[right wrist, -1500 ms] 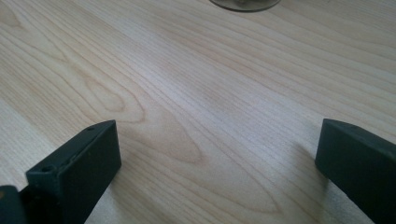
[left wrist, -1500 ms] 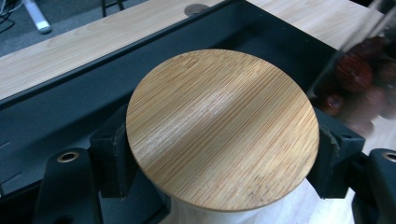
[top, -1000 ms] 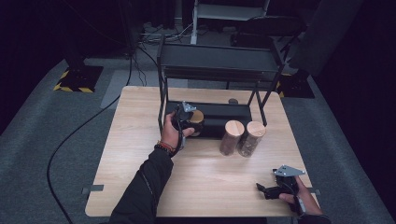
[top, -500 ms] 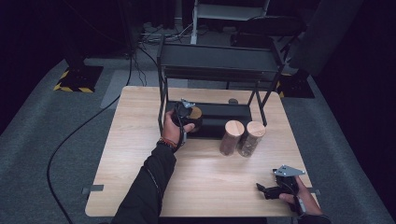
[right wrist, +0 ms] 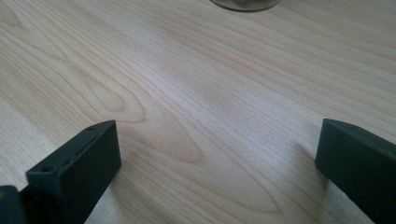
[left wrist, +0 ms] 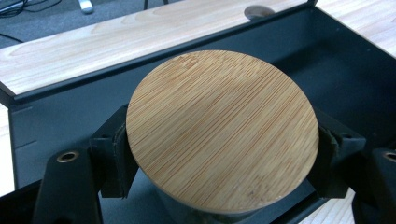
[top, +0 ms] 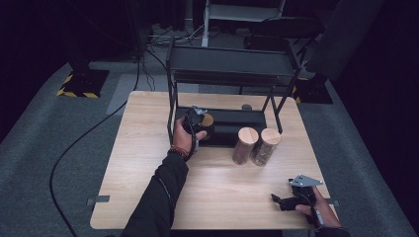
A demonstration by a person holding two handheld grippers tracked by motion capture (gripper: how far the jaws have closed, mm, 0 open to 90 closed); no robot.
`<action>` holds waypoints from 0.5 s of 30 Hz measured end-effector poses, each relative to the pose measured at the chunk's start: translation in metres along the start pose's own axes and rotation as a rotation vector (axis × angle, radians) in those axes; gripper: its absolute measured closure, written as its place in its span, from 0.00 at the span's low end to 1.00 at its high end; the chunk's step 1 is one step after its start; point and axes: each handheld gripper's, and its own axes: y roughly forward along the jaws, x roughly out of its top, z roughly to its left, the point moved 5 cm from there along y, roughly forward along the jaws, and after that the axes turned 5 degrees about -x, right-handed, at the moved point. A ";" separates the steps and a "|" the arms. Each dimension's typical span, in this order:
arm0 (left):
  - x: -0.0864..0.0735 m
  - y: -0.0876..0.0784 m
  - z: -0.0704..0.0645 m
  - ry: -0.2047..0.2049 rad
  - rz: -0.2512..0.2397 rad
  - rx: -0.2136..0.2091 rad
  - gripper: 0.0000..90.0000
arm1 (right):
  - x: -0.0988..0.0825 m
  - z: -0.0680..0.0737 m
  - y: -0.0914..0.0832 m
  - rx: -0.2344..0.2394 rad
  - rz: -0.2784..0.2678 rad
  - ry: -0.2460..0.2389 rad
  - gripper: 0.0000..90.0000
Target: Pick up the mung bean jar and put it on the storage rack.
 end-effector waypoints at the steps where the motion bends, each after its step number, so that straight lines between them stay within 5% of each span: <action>1: -0.001 0.000 0.000 -0.001 -0.002 0.000 0.27 | 0.000 0.000 0.000 0.000 0.000 0.000 0.00; 15: -0.008 0.005 -0.003 0.028 0.000 0.017 0.27 | 0.000 0.000 0.000 0.000 0.000 0.000 0.00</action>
